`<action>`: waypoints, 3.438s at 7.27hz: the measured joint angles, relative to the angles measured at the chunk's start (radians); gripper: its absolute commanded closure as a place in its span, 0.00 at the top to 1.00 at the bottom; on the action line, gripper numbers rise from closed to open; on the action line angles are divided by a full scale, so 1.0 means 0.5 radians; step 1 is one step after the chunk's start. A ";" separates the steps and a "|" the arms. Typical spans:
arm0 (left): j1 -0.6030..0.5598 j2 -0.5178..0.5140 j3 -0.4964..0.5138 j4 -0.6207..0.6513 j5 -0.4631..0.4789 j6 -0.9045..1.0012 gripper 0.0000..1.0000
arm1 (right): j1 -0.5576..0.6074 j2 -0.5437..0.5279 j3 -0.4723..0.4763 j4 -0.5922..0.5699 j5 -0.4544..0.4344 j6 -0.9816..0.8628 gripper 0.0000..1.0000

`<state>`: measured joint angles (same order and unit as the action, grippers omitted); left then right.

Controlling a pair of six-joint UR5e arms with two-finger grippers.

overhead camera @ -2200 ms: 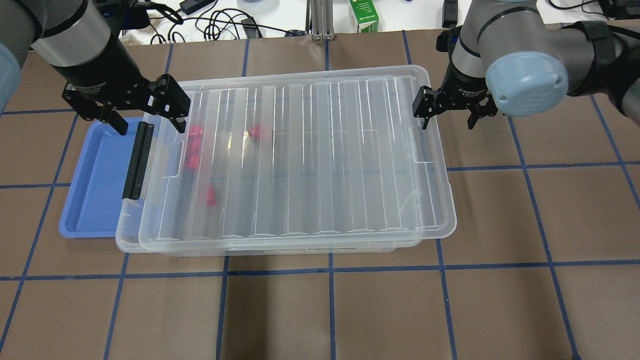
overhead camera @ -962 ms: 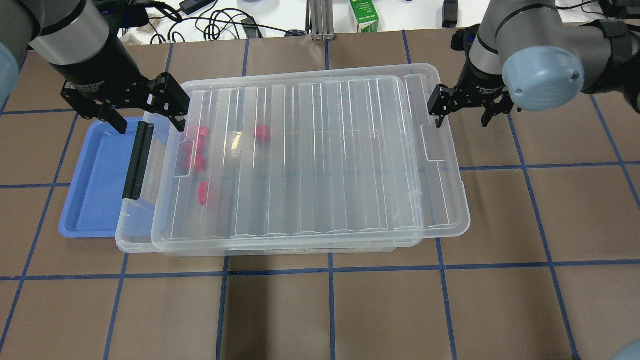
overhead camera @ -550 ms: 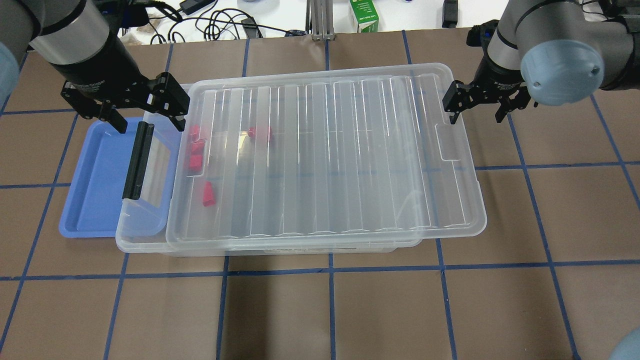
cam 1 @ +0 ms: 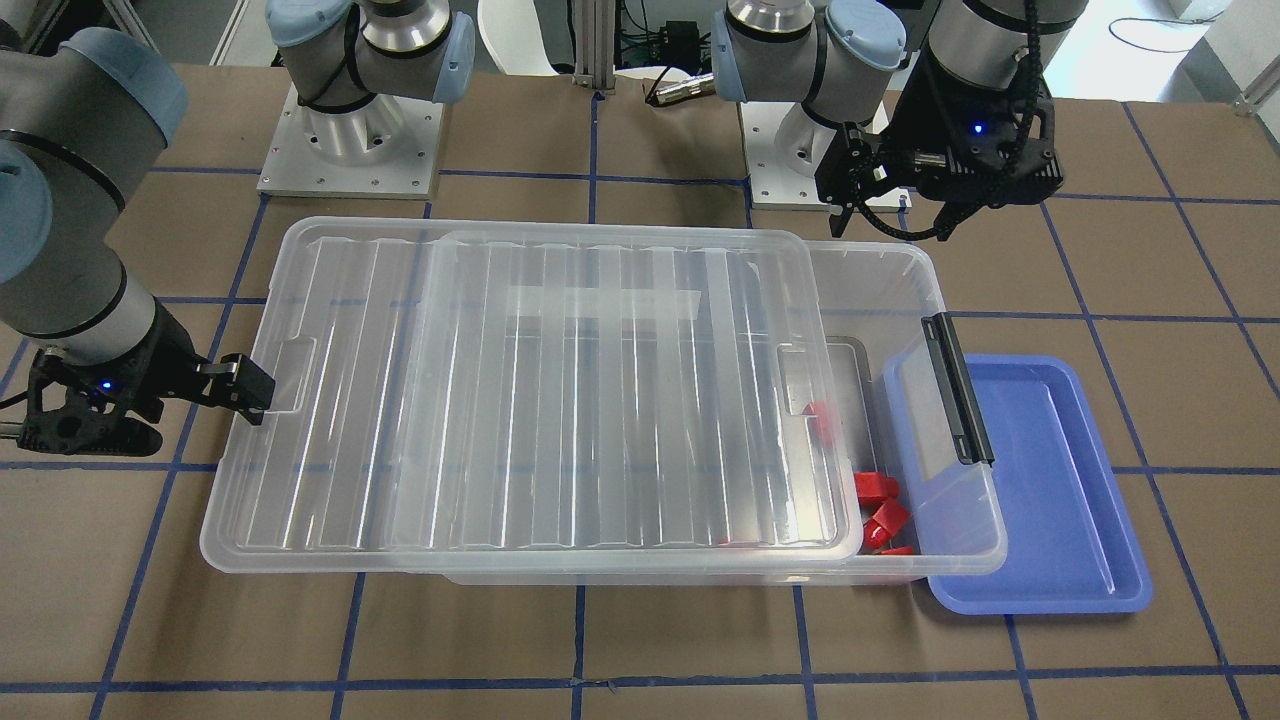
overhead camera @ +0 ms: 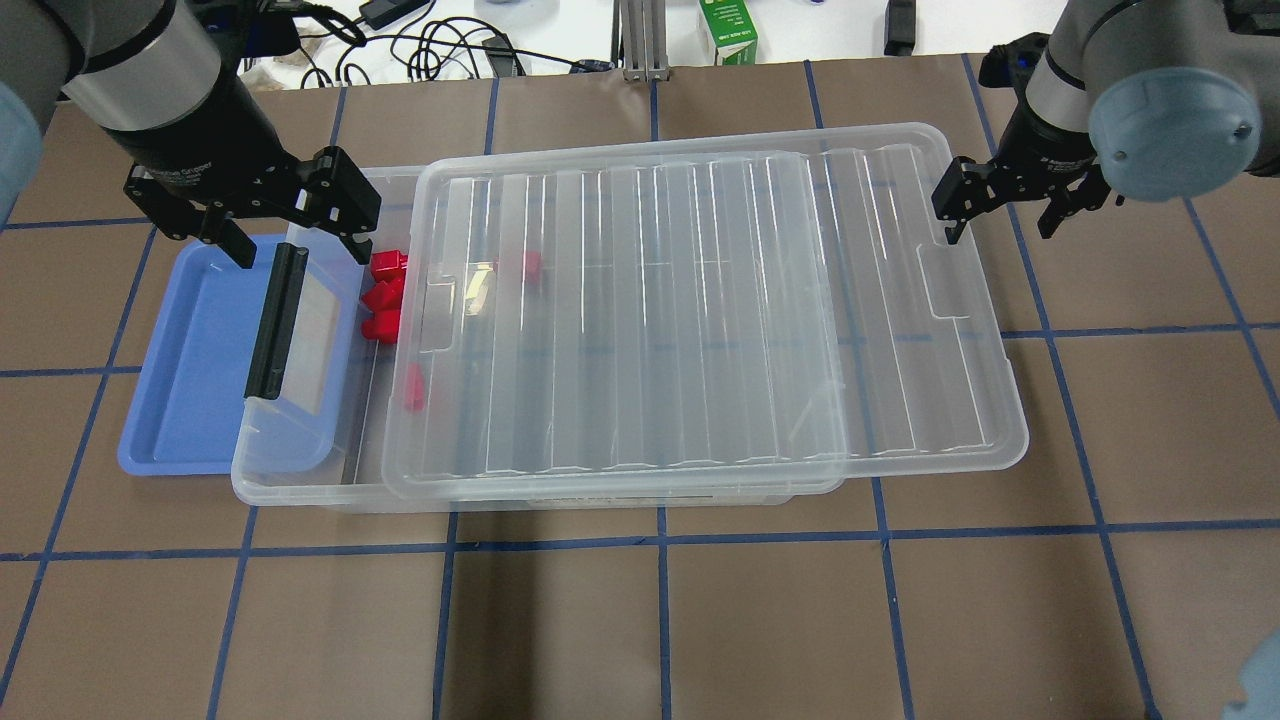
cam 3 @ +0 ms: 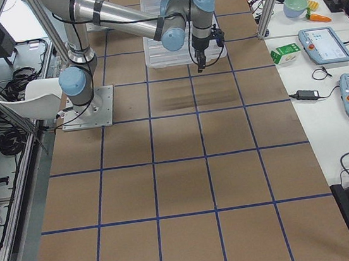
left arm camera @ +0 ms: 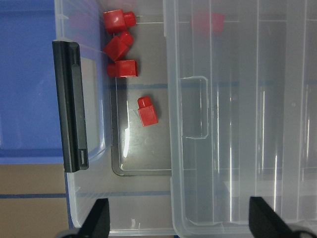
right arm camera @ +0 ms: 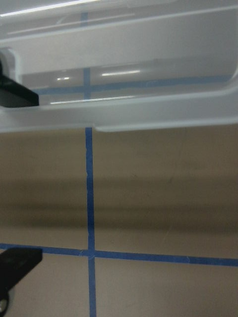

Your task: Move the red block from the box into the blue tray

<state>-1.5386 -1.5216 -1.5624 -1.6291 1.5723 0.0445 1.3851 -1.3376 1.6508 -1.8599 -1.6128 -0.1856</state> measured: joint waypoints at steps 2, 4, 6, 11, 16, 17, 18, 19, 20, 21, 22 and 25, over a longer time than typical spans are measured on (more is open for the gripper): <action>0.000 -0.001 0.001 0.000 0.000 -0.002 1.00 | -0.049 0.000 0.000 -0.003 -0.006 -0.083 1.00; 0.000 -0.003 0.001 0.000 0.000 -0.003 1.00 | -0.126 0.000 0.000 -0.002 -0.005 -0.196 1.00; 0.000 -0.003 0.002 0.000 0.000 -0.003 1.00 | -0.177 0.000 -0.002 -0.002 -0.005 -0.259 1.00; 0.010 -0.030 -0.056 0.073 -0.022 -0.059 1.00 | -0.194 0.000 -0.016 -0.005 -0.041 -0.270 1.00; 0.038 -0.266 -0.674 0.939 -0.019 -0.077 1.00 | -0.178 -0.063 -0.074 0.056 -0.015 -0.251 1.00; 0.043 -0.314 -0.720 1.010 -0.015 -0.086 1.00 | -0.172 -0.110 -0.099 0.121 0.007 -0.240 1.00; 0.044 -0.359 -0.740 1.052 -0.013 -0.096 1.00 | -0.169 -0.185 -0.120 0.222 0.028 -0.209 1.00; 0.045 -0.392 -0.755 1.070 -0.013 -0.105 1.00 | -0.155 -0.264 -0.130 0.325 0.037 -0.139 1.00; 0.046 -0.413 -0.771 1.079 -0.012 -0.110 1.00 | -0.109 -0.325 -0.132 0.397 0.035 -0.047 1.00; 0.047 -0.429 -0.783 1.086 -0.012 -0.113 1.00 | -0.040 -0.356 -0.131 0.434 0.023 0.040 1.00; 0.048 -0.444 -0.794 1.090 -0.012 -0.114 1.00 | 0.018 -0.359 -0.127 0.450 0.013 0.101 1.00; 0.080 -0.473 -0.803 1.100 -0.016 -0.113 1.00 | 0.057 -0.346 -0.123 0.446 0.007 0.140 1.00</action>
<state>-1.4985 -1.7579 -1.9637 -1.0792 1.5646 -0.0120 1.4135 -1.5106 1.5891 -1.6366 -1.6091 -0.1158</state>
